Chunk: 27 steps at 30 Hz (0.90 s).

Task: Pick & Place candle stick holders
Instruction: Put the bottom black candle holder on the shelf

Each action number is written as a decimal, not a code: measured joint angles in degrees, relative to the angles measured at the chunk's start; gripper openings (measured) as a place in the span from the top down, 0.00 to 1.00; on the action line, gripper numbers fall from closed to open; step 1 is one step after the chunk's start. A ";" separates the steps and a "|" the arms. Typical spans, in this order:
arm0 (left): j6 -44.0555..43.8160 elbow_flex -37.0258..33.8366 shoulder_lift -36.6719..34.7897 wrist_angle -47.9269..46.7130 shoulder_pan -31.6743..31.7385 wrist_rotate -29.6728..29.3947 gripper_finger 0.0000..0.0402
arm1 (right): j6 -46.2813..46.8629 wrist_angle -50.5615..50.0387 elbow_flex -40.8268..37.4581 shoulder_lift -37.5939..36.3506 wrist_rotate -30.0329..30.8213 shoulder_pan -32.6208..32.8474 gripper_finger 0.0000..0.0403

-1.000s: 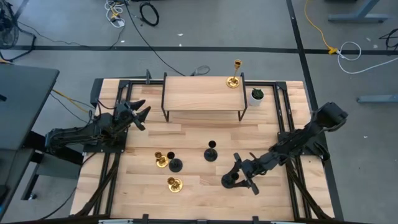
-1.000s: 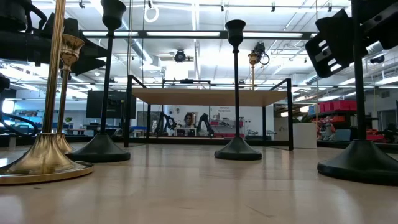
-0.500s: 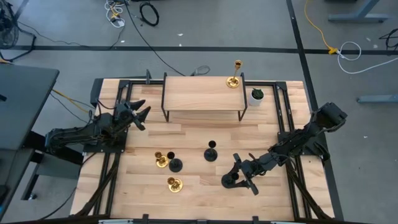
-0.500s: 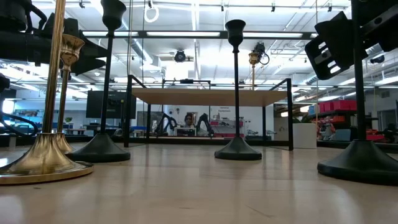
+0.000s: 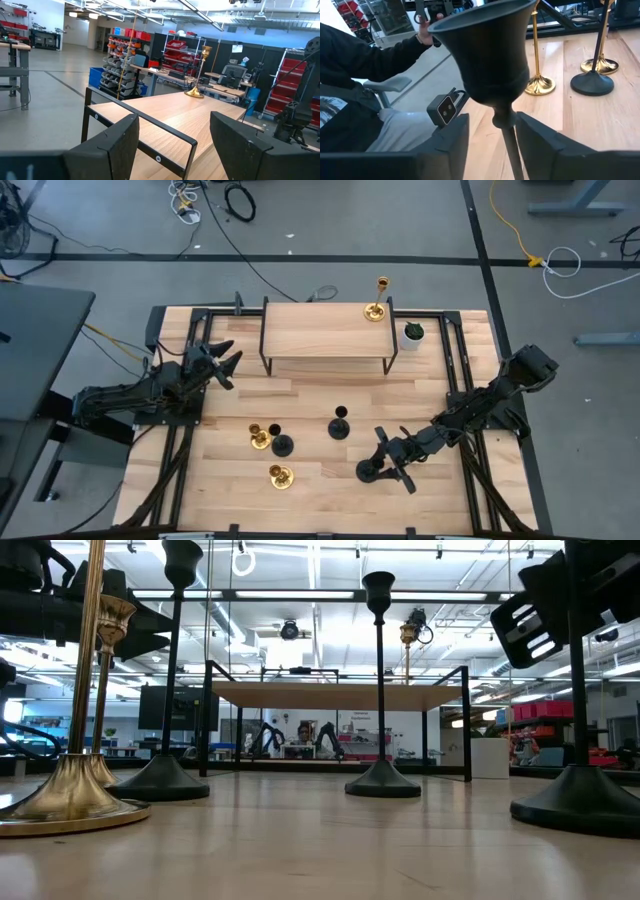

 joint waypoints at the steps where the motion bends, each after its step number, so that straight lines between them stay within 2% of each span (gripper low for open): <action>1: 0.00 0.00 0.01 0.00 0.01 0.01 0.39 | 0.00 0.00 0.00 0.00 -0.03 0.00 0.65; 14: 0.00 0.00 0.00 0.00 0.02 0.02 0.39 | -0.69 -0.02 0.11 -0.11 0.19 -0.07 0.97; 27: 0.00 0.00 0.01 -0.02 0.00 0.02 0.39 | -0.57 -0.46 0.11 -0.13 -0.64 -0.35 0.99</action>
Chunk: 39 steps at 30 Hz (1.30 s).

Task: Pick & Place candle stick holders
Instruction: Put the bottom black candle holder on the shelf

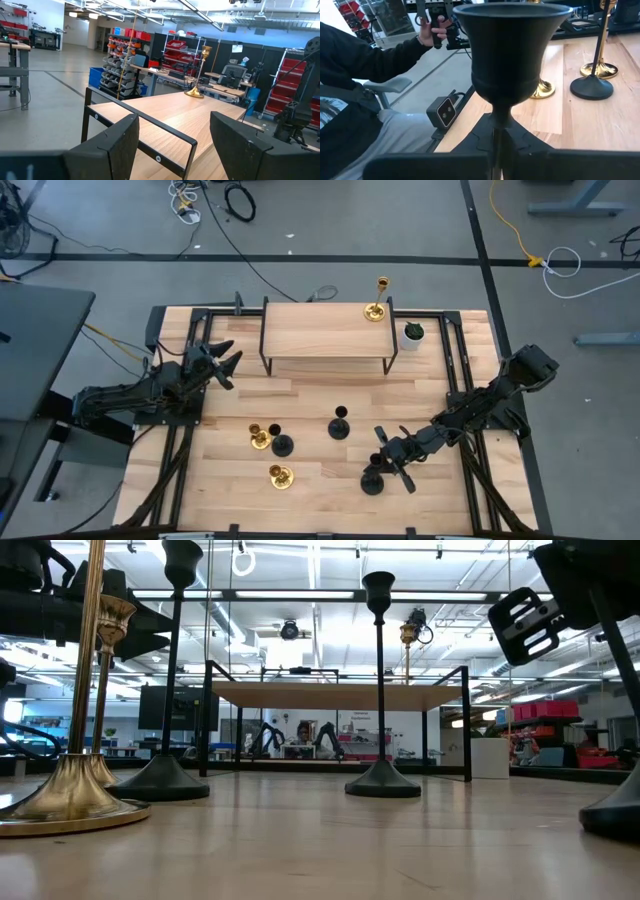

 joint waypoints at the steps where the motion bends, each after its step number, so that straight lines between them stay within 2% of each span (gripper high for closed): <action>1: -0.02 0.00 0.00 0.00 0.01 0.00 0.39 | 0.17 -0.02 0.00 0.00 -0.06 -0.21 0.99; 8: -0.04 0.01 0.01 0.04 0.01 1.05 0.39 | 0.68 -1.74 -0.15 -3.08 -2.68 -2.43 1.00; 15: -0.04 0.01 0.00 0.07 0.01 1.71 0.39 | -2.24 -10.22 -0.09 -15.50 -2.44 -5.52 1.00; 18: -0.07 0.02 -0.01 0.13 0.02 2.93 0.39 | -2.75 -18.87 2.02 -20.82 -2.23 -7.41 1.00; 22: -0.08 0.00 0.01 0.20 0.01 3.23 0.39 | -4.94 -37.15 9.87 -25.56 1.67 -9.09 1.00; 26: -0.09 0.00 -0.01 0.50 0.00 3.24 0.39 | -10.07 -51.81 19.85 -26.57 5.61 -10.41 1.00; 31: -0.10 0.00 0.00 0.87 0.00 4.29 0.39 | -17.08 -59.44 30.13 -26.67 6.92 -12.76 1.00; 34: -0.11 0.00 0.01 1.14 0.01 5.08 0.39 | -19.19 -63.12 35.59 -26.67 8.78 -14.93 1.00; 39: -0.10 0.02 0.01 1.41 0.02 5.57 0.39 | -21.01 -66.54 42.32 -26.67 8.37 -19.13 1.00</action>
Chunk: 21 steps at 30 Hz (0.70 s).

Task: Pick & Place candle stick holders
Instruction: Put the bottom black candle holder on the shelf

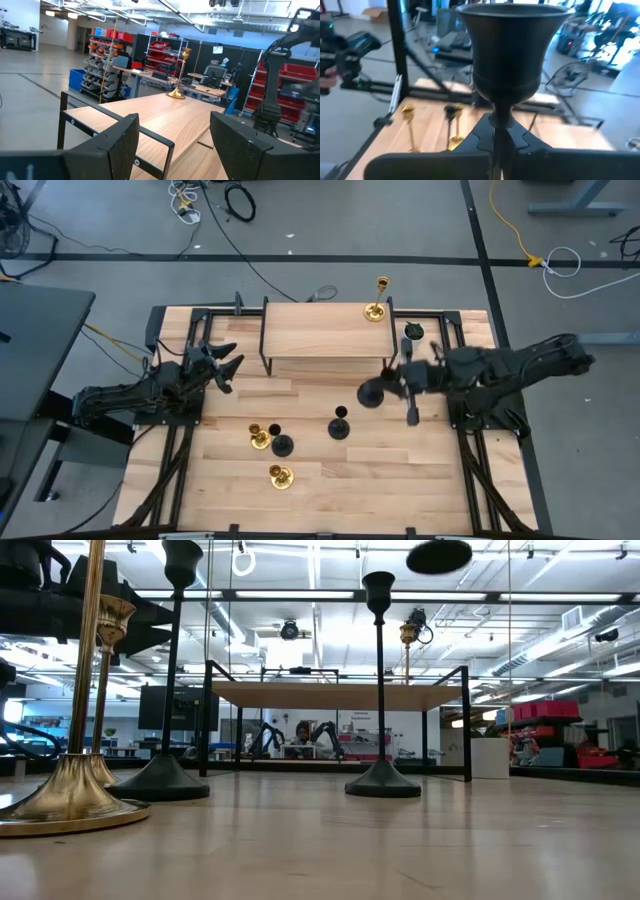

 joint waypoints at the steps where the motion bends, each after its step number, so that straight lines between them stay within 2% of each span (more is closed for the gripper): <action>1: -0.01 -0.02 0.00 -0.01 0.00 0.02 0.39 | -0.31 -0.15 1.04 0.00 -0.03 -0.88 1.00; 4: -0.01 0.00 0.00 0.01 -0.02 0.00 0.39 | -1.21 -1.08 3.39 0.00 -1.19 -3.77 1.00; 10: 0.02 -0.01 0.00 0.30 0.00 0.00 0.39 | -0.85 -1.69 6.08 1.82 -7.86 -11.82 1.00; 21: 0.02 -0.01 0.00 1.91 0.00 0.67 0.39 | -0.80 -1.14 15.04 13.67 -23.75 -24.36 1.00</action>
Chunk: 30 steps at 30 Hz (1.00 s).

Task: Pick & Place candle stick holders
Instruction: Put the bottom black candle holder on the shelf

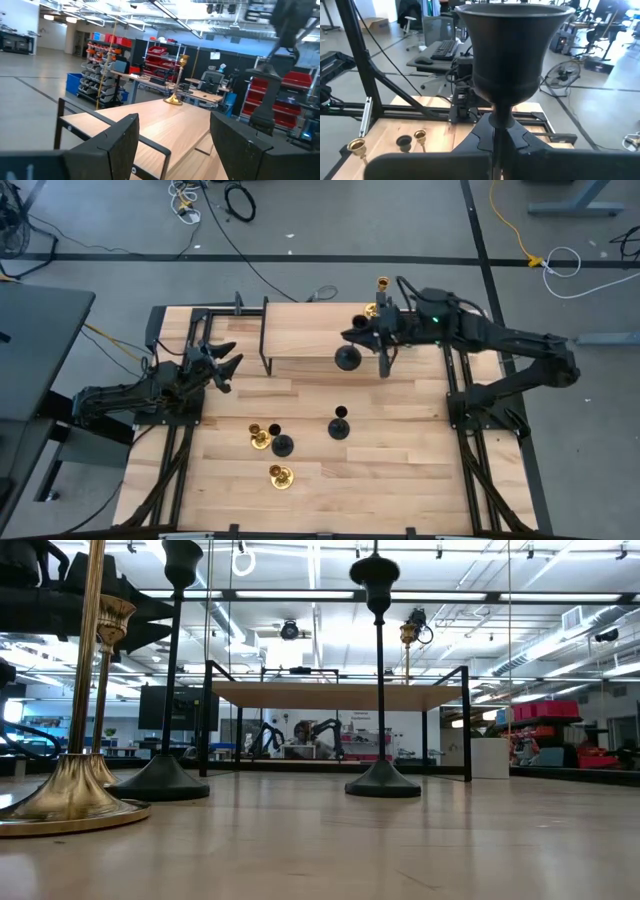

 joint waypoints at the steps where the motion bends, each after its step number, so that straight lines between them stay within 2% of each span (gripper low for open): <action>1: 0.00 -0.01 -0.01 0.00 0.00 0.65 0.39 | -0.04 0.13 0.94 1.07 -1.18 -0.75 1.00; 6: -0.55 0.00 0.00 0.39 0.01 1.37 0.39 | -0.33 1.02 5.14 6.68 -5.98 -3.43 1.00; 10: -0.99 0.22 -0.01 5.72 0.01 3.56 0.39 | -0.73 2.00 7.24 10.50 -9.84 -4.98 1.00; 15: 1.54 4.72 2.17 5.45 -0.02 5.65 0.39 | 0.11 6.37 7.92 14.03 -14.29 -6.74 1.00; 21: 4.97 11.62 12.22 5.26 -0.02 7.47 0.39 | 1.41 9.51 7.97 15.86 -17.18 -8.36 1.00; 30: 8.69 27.05 33.65 5.78 -0.02 7.58 0.39 | 1.39 11.43 7.97 15.83 -17.21 -8.91 1.00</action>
